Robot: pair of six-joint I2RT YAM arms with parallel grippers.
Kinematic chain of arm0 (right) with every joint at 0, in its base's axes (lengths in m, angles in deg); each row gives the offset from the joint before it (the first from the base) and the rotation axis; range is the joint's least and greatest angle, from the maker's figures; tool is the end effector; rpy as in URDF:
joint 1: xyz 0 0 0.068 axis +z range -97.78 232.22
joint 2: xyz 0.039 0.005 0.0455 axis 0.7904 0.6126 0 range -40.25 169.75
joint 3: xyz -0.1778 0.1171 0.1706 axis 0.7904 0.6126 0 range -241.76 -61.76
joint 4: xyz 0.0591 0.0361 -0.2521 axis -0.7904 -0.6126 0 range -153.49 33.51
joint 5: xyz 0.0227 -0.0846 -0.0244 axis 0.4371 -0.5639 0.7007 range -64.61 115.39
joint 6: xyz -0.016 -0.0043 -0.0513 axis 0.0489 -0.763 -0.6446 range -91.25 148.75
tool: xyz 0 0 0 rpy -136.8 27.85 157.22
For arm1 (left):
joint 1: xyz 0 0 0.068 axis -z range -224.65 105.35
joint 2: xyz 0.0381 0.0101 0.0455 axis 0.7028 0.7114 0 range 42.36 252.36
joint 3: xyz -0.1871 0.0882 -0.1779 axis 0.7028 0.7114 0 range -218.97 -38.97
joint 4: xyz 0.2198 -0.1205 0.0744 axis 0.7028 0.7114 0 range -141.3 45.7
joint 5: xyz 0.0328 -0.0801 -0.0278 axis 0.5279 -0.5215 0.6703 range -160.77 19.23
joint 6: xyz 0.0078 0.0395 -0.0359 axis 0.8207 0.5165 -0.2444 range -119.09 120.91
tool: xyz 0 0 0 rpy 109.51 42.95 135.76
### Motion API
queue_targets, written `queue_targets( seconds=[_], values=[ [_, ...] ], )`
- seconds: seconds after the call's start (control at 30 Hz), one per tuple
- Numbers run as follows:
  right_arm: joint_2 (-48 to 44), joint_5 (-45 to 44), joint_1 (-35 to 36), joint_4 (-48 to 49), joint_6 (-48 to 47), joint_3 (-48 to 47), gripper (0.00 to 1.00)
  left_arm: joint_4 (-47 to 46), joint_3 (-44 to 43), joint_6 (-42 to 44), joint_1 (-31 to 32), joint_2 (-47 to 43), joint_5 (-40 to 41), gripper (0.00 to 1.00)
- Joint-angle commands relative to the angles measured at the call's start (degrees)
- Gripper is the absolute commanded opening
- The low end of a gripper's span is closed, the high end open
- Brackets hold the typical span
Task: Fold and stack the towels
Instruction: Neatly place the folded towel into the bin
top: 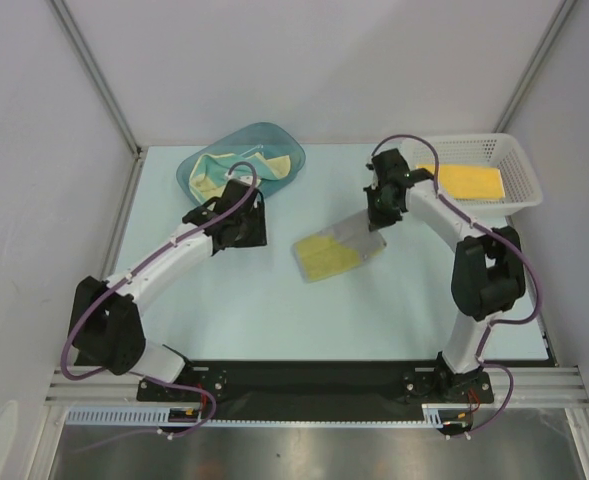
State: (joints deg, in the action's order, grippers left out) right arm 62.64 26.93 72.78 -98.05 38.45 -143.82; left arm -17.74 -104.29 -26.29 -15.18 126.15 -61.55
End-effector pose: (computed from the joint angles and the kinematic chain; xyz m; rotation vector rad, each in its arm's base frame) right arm 0.3554 0.1343 0.2427 -0.2621 2.6629 0.2063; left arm 0.2726 -0.1475 0.2692 -0.0196 2.4764 -0.2286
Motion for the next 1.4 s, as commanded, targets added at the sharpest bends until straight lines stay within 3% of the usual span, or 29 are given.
queue_targets(
  seconds=[0.0,0.53,0.67,0.77,1.37],
  values=[
    [3.6,-1.5,-3.7,-9.5,-6.2,-10.2,0.00,3.8,-0.3,3.6,-0.3,-1.9,1.2,0.52],
    [19.7,-4.6,-16.6,-19.3,-15.4,-44.8,0.00,4.2,-1.5,6.6,-1.0,-0.4,-0.7,0.52],
    [25.5,-4.6,-19.7,-22.7,-15.7,-54.4,0.00,3.5,-1.7,7.0,-3.8,0.6,-6.6,0.52],
    [27.4,-4.1,-22.1,-22.2,-16.2,-58.7,0.00,3.5,-1.3,7.3,-4.4,0.1,-6.6,0.52],
    [29.9,-3.9,-32.0,-12.3,-16.6,-59.9,0.00,3.8,-2.0,8.0,-4.6,1.1,-8.8,0.52]
  ],
)
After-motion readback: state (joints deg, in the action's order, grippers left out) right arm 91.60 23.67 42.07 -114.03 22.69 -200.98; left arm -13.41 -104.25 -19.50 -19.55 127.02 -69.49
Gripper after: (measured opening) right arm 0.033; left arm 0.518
